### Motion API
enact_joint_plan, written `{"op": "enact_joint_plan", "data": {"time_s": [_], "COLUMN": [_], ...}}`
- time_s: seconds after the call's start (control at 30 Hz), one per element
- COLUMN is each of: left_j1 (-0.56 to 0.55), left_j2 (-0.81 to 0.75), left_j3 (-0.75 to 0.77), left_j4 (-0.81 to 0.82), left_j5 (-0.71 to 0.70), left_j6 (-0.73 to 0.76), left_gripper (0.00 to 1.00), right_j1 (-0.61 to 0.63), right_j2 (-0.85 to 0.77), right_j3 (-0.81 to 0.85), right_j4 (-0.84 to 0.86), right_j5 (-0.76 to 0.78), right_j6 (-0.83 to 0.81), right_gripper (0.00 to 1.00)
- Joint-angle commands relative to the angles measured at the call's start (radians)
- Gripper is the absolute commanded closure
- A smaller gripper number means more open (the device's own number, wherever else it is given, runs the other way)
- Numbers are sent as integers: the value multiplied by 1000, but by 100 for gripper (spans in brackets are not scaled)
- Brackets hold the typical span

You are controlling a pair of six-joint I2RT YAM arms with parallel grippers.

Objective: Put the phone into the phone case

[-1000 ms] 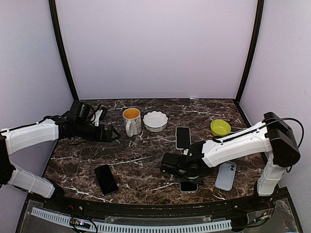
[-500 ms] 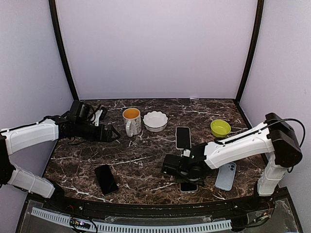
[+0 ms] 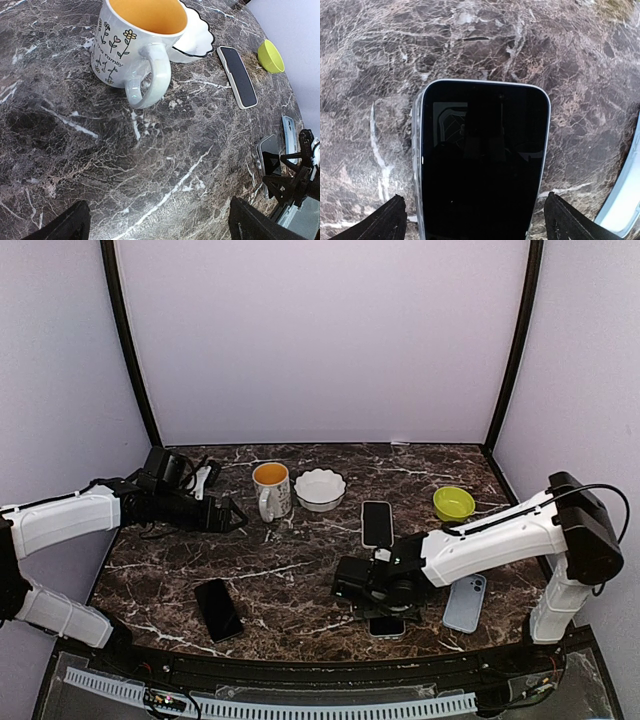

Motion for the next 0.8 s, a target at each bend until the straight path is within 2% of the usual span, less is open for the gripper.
{"op": "enact_joint_plan", "data": {"time_s": [0.0,0.13,0.2,0.3,0.37,0.47,0.57,0.77], "left_j1": [-2,-2,-1,-1,-1,-2,-1,-1], "left_j2": [-16,-14,-15,-18,-19,-17,-14,-12], "left_j3": [-9,-9,-8,-10,-11,-11,-9,-9], "left_j4": [7,6,6,8,9,8,8,9], "left_j5": [11,14,14,12,10,12,14,15], "left_j6": [13,13,13,11,11,11,11,12], "left_gripper": [1,1,1,1,1,1,1,1], "right_j1": [10,8,7,3,-2,-5,-9,-10], "right_j2": [-87,-185,-226,-276,-294,-305,-308,-281], "right_j3": [20,-28,-62,-138,-183,-232,-271,-366], "right_j4": [-42,-31,-37,3,37,85,135,227], "right_j5": [-12,-52,-67,-98,-125,-152,-182,-256], "right_j6": [-31,-33,1,47,69,74,69,72], "right_gripper": [2,3,8,27,44,60,73,87]}}
